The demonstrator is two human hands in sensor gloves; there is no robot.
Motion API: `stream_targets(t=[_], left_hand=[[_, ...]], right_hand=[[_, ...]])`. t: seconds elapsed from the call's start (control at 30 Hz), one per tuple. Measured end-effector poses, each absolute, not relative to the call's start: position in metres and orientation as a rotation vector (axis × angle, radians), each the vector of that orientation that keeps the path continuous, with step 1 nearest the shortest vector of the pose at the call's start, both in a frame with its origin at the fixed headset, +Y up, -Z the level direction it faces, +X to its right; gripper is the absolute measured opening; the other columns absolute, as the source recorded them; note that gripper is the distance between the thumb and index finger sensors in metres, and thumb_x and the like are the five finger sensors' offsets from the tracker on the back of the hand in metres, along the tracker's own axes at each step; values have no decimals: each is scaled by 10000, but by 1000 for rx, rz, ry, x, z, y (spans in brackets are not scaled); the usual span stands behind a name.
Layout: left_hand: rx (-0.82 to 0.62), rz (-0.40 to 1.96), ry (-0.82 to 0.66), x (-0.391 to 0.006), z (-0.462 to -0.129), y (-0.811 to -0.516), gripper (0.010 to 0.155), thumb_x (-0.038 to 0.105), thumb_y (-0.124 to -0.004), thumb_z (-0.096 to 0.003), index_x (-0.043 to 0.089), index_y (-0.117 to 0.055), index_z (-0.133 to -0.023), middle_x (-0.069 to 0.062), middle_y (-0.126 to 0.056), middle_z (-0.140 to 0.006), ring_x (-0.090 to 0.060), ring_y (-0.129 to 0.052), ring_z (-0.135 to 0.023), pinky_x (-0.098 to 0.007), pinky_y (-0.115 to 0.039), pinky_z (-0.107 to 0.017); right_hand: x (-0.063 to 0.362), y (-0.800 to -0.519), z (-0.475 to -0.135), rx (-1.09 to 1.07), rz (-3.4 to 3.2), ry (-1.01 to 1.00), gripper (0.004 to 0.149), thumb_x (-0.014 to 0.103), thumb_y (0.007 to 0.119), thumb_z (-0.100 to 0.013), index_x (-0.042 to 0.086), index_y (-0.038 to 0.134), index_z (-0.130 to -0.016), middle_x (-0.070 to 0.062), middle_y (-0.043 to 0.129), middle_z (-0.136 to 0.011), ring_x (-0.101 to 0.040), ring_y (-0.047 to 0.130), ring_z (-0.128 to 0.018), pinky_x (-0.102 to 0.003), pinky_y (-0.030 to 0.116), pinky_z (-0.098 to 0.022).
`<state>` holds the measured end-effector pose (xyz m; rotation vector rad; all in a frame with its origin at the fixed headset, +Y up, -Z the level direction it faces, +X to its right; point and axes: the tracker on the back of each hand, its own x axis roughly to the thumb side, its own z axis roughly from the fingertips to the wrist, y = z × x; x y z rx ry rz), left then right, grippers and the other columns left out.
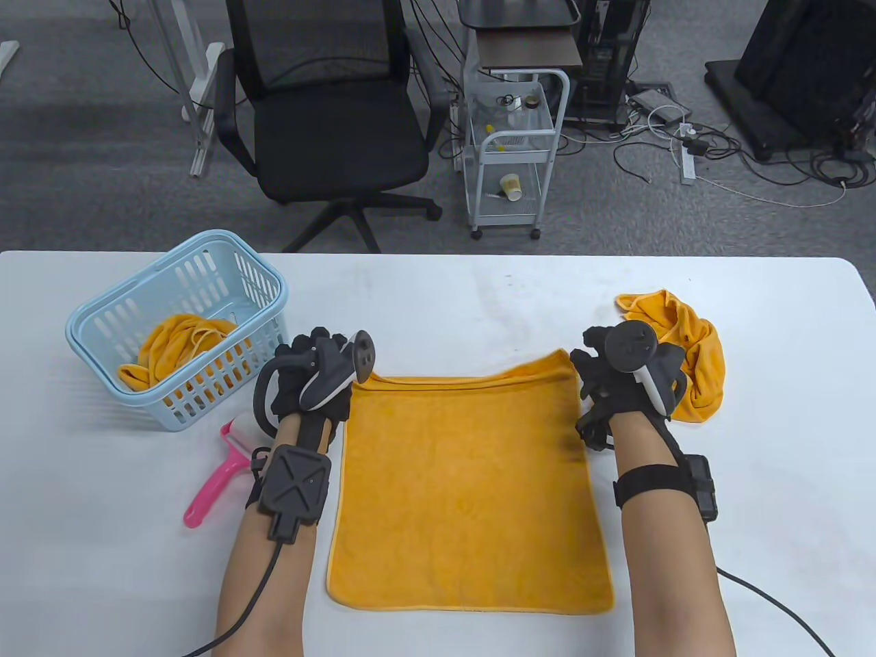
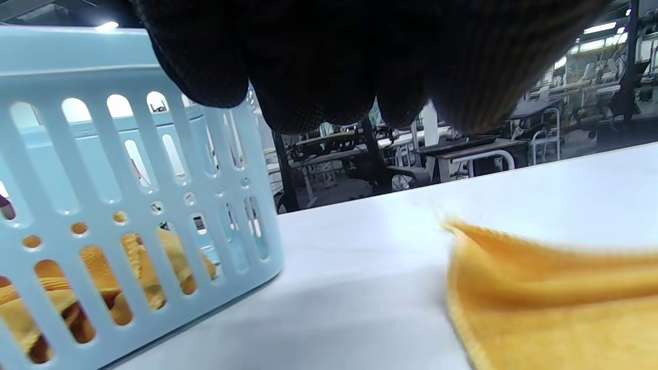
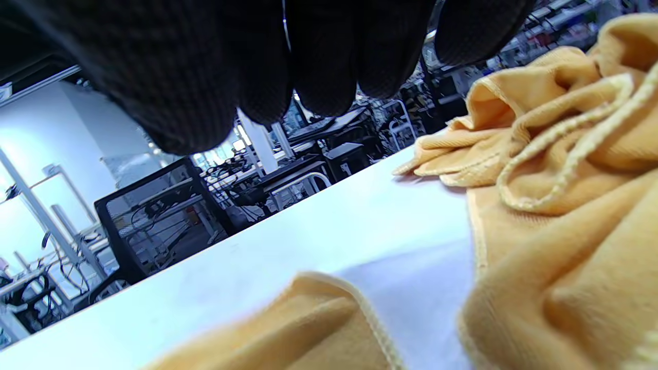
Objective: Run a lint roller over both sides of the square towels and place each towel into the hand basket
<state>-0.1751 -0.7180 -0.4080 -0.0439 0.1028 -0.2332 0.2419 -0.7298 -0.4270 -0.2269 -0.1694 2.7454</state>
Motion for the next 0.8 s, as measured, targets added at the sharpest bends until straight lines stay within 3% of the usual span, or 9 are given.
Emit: stream_targets(t=[0.27, 0.43, 0.6, 0.8], left_hand=[[-121, -215, 60, -205, -369, -710, 517, 542, -795, -474, 355, -758, -954, 17, -734, -1106, -324, -837, -975, -598, -668, -733], [-264, -255, 60, -246, -327, -712, 686, 636, -816, -412, 338, -687, -1017, -4, -687, -1141, -344, -814, -997, -608, -663, -734], [-400, -225, 122, -285, -297, -726, 861, 680, -835, -374, 276, -571, -1087, -61, -581, -1189, -390, -763, -1030, -626, -649, -735], [-452, -261, 213, -306, -284, -753, 833, 649, -831, -397, 248, -582, -1083, -87, -593, -1177, -396, -779, -1014, -616, -664, -726]], right_hand=[[233, -728, -399, 105, 3000, -16, 635, 481, 917, -448, 196, 760, -993, -148, 694, -1055, -461, 649, -990, -681, 591, -662], [228, -740, -356, 429, 3112, 325, 743, 541, 913, -433, 198, 694, -1055, -174, 619, -1103, -486, 590, -1014, -698, 566, -666], [234, -754, -316, 569, 3127, 546, 900, 598, 901, -421, 188, 535, -1134, -202, 513, -1149, -516, 511, -1039, -718, 532, -671], [240, -776, -289, 641, 3066, 738, 996, 633, 895, -407, 169, 429, -1156, -221, 423, -1168, -532, 459, -1047, -729, 511, -673]])
